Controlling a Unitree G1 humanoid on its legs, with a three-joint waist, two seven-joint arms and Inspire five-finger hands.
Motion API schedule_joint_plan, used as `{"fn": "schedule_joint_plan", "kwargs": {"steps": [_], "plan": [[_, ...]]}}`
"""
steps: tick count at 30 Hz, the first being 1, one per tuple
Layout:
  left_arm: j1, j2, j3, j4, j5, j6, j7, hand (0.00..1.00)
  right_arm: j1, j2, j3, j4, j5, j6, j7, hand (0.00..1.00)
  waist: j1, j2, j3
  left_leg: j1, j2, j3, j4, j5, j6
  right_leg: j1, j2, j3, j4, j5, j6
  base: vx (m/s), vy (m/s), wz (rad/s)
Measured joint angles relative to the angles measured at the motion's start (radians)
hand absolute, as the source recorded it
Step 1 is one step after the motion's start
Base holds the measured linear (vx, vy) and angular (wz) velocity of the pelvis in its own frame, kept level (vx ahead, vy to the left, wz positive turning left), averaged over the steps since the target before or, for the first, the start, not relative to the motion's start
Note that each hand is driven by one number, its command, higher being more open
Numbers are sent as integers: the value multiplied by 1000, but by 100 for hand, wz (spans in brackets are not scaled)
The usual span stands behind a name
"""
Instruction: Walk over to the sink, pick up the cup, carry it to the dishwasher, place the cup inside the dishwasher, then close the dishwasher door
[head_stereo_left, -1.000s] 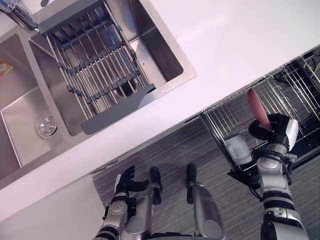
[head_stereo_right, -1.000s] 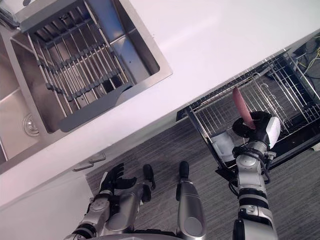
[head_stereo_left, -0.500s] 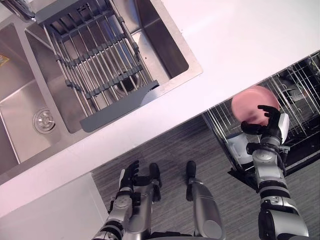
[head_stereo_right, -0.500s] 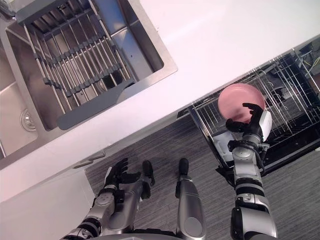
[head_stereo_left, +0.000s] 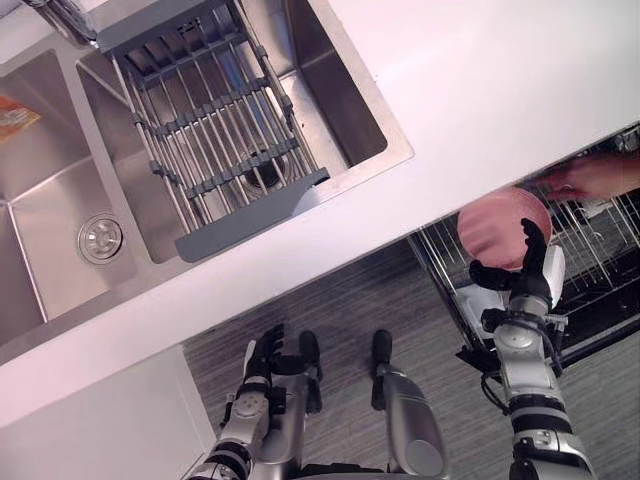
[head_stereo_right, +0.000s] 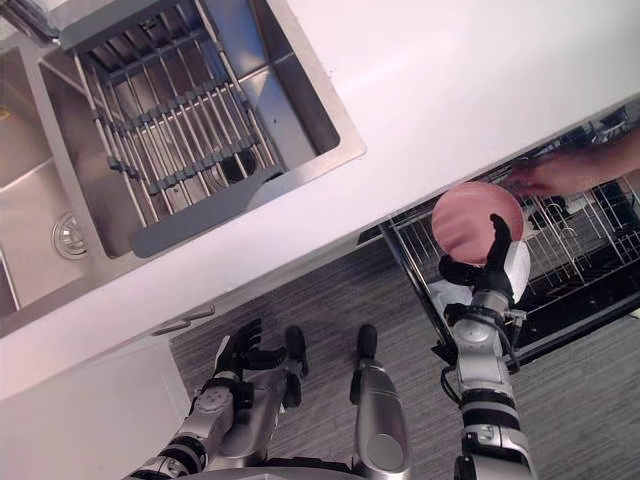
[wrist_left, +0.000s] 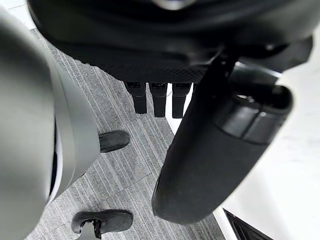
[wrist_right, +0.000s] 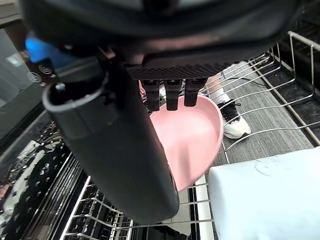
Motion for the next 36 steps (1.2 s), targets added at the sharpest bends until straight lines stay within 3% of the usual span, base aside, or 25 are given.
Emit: {"fn": "schedule_joint_plan", "kwargs": {"steps": [7,13,23,36], "plan": [[28,20,6,-1,21,11,-8,90,106,49,1,-87,-40,0,-4,90,-18,-30,-28,24,-6,-16,-2,6,-2,41,-5,-14,-22,5,6,-7,9,6],[83,39,45,15,59,22,-23,90,258,101,19,-111,-57,-7,0,90,-24,-53,-132,57,-11,-27,-27,6,-2,98,-5,-27,-87,25,14,23,16,4],[152,66,65,49,121,46,-44,90,322,131,42,28,-58,-11,57,90,-38,-54,-234,133,-28,-69,-83,9,1,198,-4,-46,-180,58,23,7,24,4],[162,66,70,77,144,51,-45,90,324,144,42,98,-65,-14,82,90,-41,-56,-276,186,-41,-79,-126,20,10,244,-3,-40,-217,72,28,-3,5,-1]]}}
